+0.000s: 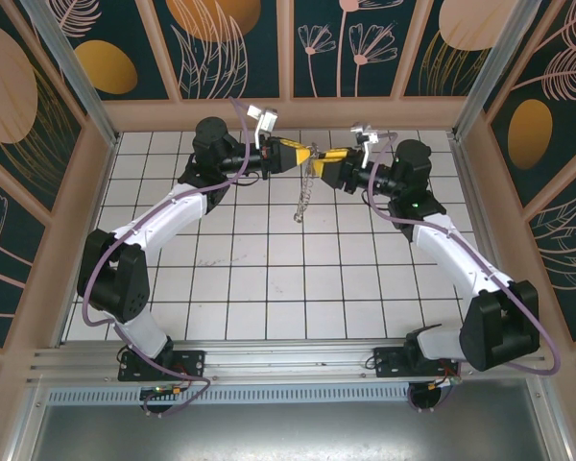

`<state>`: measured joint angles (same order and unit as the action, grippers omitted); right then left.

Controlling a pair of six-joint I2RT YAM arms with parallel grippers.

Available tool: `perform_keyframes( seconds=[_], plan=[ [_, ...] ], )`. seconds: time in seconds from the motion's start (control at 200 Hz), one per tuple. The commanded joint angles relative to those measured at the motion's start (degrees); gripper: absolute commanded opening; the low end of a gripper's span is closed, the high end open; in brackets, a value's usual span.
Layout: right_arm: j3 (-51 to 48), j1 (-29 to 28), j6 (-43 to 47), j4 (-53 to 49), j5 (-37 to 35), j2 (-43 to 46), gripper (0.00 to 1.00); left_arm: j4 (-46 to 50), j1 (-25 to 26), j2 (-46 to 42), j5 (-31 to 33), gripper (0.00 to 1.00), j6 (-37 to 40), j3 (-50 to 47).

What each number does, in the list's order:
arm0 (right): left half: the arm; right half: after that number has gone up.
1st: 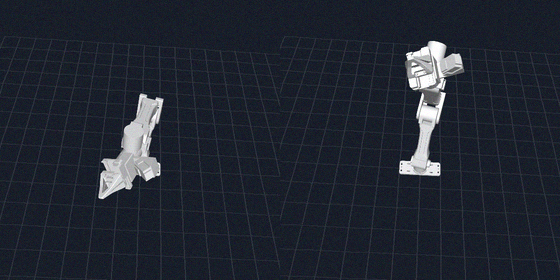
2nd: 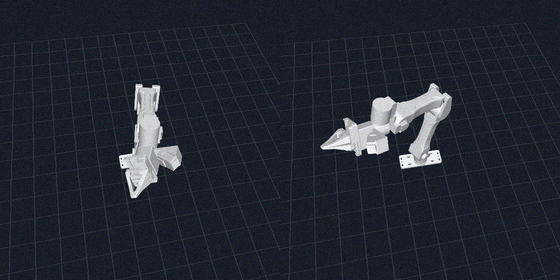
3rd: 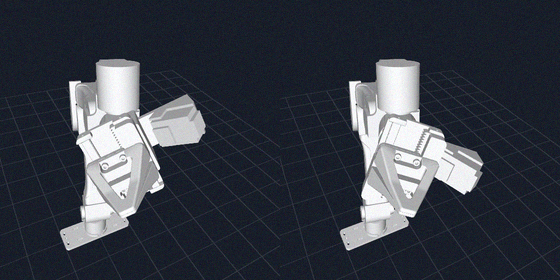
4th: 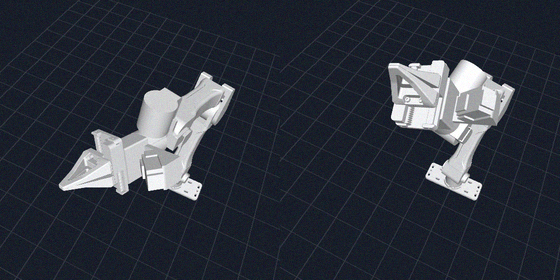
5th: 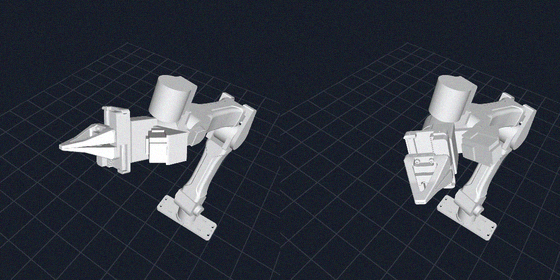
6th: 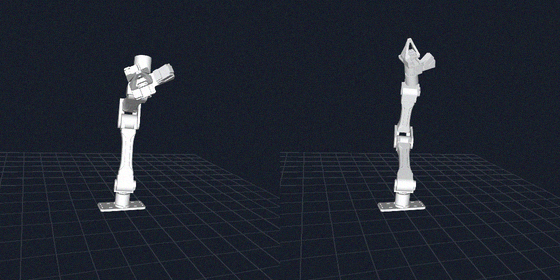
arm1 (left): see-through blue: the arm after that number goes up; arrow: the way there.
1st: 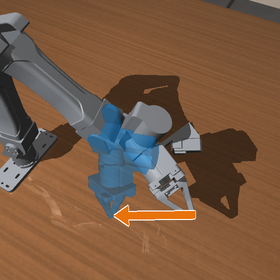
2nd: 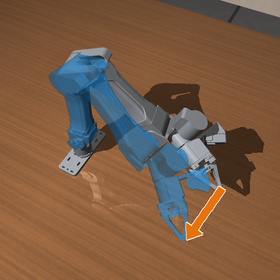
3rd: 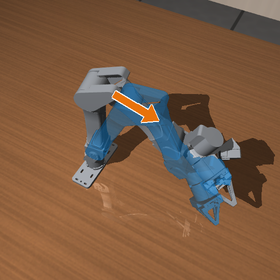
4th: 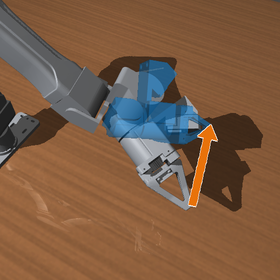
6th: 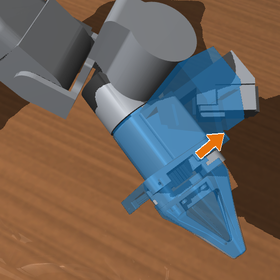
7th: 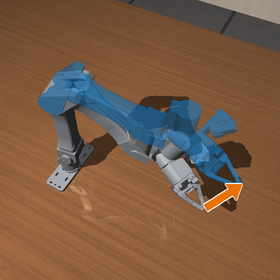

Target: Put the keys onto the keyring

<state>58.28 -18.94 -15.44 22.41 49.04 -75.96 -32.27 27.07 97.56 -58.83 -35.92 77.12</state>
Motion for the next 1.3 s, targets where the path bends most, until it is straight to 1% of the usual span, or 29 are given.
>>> perform_keyframes(
  seconds=[0.0,0.08,0.175,0.31,0.325,0.38,0.52,0.761,1.026,1.276,1.296],
  plan=[
    [2.32,-0.90,2.23,-0.96,-0.57,-0.46,0.37,-0.95,0.35,0.28,0.42,0.00,-0.56,1.19],
    [2.28,-1.09,2.47,-1.06,-0.96,-0.49,0.37,-0.95,0.44,0.27,0.33,0.00,-0.67,1.36],
    [2.71,-1.11,2.61,-1.32,-1.14,-0.81,0.32,-1.03,0.49,0.33,0.15,0.00,-0.64,1.50],
    [3.17,-1.15,2.98,-2.02,-1.11,-1.23,0.19,-1.04,0.52,0.30,0.34,0.00,-0.58,1.53],
    [3.16,-1.13,3.12,-2.10,-1.03,-1.28,0.18,-1.04,0.53,1.64,0.34,0.00,-0.60,1.58],
    [3.15,-1.19,3.14,-2.20,-0.94,-1.38,0.12,-1.04,0.53,1.97,0.25,0.00,-0.55,1.63],
    [2.89,-1.45,3.39,-2.45,-0.72,-1.27,0.00,-1.13,0.53,1.94,0.41,0.00,-0.56,1.50],
    [3.33,-3.02,4.50,-3.47,-0.30,-1.68,0.00,-2.10,0.53,2.19,0.91,0.00,-1.25,1.29],
    [5.36,-5.79,6.28,-5.40,-1.48,-3.78,0.00,-3.10,0.69,2.13,0.82,0.00,-1.83,0.90],
    [6.61,-6.30,7.54,-7.83,-1.70,-4.45,0.00,-3.26,0.78,2.19,1.42,0.00,-1.89,0.58],
    [6.39,-6.14,7.59,-7.93,-1.81,-4.06,0.03,-3.25,0.79,2.11,1.54,0.00,-1.88,0.57]
  ],
)
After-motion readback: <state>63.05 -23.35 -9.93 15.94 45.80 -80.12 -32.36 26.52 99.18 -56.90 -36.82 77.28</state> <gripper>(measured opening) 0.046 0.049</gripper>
